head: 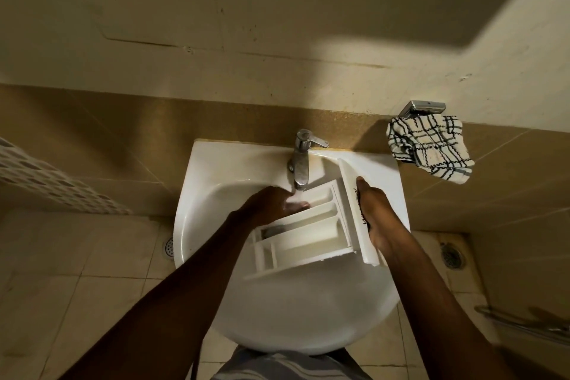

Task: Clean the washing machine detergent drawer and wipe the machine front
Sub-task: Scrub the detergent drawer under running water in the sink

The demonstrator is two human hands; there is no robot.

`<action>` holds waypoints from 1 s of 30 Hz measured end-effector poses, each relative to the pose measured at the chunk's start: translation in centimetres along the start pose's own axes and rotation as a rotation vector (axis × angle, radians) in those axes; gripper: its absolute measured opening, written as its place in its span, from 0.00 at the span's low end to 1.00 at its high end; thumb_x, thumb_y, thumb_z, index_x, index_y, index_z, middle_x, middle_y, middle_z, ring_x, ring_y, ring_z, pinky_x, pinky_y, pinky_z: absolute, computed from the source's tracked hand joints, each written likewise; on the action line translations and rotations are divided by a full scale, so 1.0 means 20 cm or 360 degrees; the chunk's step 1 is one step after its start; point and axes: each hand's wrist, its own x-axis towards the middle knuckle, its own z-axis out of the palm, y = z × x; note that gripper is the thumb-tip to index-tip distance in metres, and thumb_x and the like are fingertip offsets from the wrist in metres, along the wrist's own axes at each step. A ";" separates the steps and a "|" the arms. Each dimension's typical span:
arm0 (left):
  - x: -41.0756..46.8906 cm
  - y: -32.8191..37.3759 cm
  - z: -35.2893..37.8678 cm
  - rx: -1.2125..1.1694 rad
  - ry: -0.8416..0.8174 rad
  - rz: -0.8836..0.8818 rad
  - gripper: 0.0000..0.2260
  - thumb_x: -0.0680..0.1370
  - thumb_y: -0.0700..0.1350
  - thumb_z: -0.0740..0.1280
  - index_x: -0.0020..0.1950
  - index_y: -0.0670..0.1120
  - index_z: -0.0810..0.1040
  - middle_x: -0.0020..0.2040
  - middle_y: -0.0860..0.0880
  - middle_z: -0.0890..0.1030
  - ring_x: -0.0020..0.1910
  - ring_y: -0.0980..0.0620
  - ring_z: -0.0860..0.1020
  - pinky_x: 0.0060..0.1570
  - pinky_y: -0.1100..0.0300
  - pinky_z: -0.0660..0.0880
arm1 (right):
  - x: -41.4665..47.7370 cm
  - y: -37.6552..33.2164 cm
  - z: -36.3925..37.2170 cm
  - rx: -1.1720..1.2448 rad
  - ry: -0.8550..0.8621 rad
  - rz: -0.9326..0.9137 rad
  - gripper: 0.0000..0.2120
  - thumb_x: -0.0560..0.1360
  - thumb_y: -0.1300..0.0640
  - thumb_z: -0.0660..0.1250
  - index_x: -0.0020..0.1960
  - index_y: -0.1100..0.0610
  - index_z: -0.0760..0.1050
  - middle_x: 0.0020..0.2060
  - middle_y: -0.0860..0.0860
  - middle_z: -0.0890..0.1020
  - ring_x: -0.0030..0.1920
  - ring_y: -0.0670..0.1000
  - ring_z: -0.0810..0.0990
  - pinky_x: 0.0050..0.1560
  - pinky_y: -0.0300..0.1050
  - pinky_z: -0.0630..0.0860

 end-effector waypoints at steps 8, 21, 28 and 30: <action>0.07 0.08 -0.02 -0.0413 0.0042 -0.0051 0.28 0.68 0.75 0.65 0.40 0.49 0.76 0.40 0.50 0.82 0.42 0.49 0.80 0.49 0.52 0.75 | 0.01 0.01 0.07 0.0036 -0.0007 0.0050 0.23 0.84 0.44 0.51 0.62 0.59 0.76 0.50 0.58 0.83 0.49 0.59 0.82 0.54 0.53 0.80; 0.07 0.08 -0.02 -0.0367 -0.0065 -0.0016 0.13 0.77 0.52 0.71 0.48 0.42 0.78 0.48 0.47 0.81 0.43 0.54 0.77 0.39 0.76 0.69 | 0.00 0.00 0.11 0.0037 -0.0051 0.0085 0.23 0.83 0.43 0.51 0.58 0.59 0.76 0.47 0.59 0.83 0.43 0.58 0.81 0.52 0.55 0.81; 0.06 -0.09 -0.07 -0.0116 -0.0224 -0.0110 0.23 0.76 0.61 0.69 0.57 0.42 0.82 0.49 0.46 0.82 0.48 0.48 0.79 0.42 0.59 0.69 | 0.02 0.03 -0.01 0.0082 -0.0015 0.0067 0.24 0.83 0.44 0.52 0.57 0.60 0.79 0.48 0.60 0.85 0.45 0.59 0.83 0.53 0.56 0.81; 0.06 -0.06 -0.07 -0.0123 -0.0196 -0.0084 0.22 0.77 0.60 0.69 0.60 0.43 0.81 0.57 0.44 0.82 0.55 0.46 0.79 0.46 0.61 0.69 | 0.01 0.02 0.02 0.0073 -0.0024 0.0068 0.25 0.83 0.43 0.52 0.58 0.59 0.79 0.48 0.60 0.84 0.46 0.60 0.83 0.54 0.57 0.80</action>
